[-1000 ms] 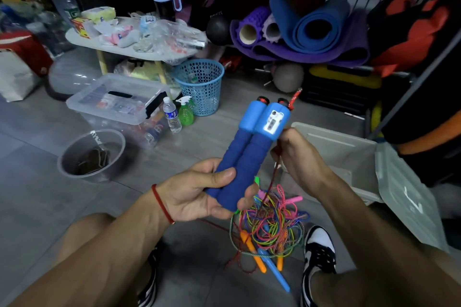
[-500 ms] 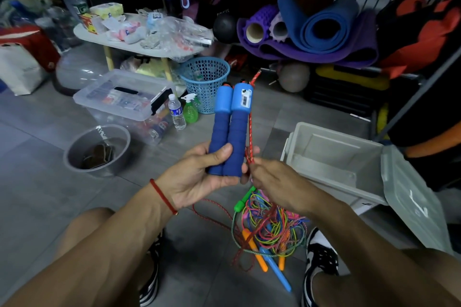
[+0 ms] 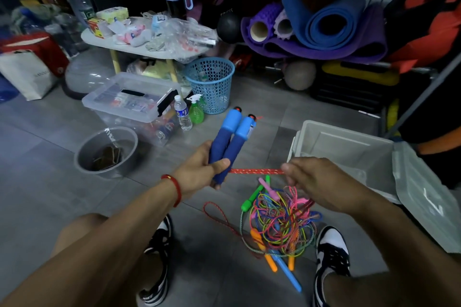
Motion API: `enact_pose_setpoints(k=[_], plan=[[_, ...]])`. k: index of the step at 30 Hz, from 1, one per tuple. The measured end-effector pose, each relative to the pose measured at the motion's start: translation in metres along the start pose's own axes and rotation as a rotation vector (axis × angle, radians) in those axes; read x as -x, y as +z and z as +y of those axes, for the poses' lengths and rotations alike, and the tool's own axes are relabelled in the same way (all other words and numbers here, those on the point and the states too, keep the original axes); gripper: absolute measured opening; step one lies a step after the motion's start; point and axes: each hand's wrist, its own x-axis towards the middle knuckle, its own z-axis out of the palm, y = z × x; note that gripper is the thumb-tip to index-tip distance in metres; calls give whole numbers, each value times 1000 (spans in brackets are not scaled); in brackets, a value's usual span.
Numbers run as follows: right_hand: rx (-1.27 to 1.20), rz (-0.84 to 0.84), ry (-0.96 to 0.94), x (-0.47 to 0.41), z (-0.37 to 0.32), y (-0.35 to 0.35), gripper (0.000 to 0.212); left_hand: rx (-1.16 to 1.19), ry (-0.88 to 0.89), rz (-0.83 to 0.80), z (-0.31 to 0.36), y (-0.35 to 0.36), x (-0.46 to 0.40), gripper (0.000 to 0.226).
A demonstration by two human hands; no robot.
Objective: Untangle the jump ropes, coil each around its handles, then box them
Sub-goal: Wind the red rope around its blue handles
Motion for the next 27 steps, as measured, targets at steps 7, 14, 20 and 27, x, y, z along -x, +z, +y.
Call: enact_pose_setpoints(k=[7, 14, 20, 27], plan=[[-242, 19, 47, 9, -23, -11, 35, -804, 7, -281, -24, 16, -8, 31], [62, -68, -195, -10, -18, -7, 16, -953, -84, -789, -26, 40, 18, 29], [-14, -204, -179, -42, 10, 6, 28, -796, 111, -913, -16, 50, 48, 24], [-590, -362, 176, -27, 69, 24, 34, -224, 166, -694, 12, 14, 48, 25]])
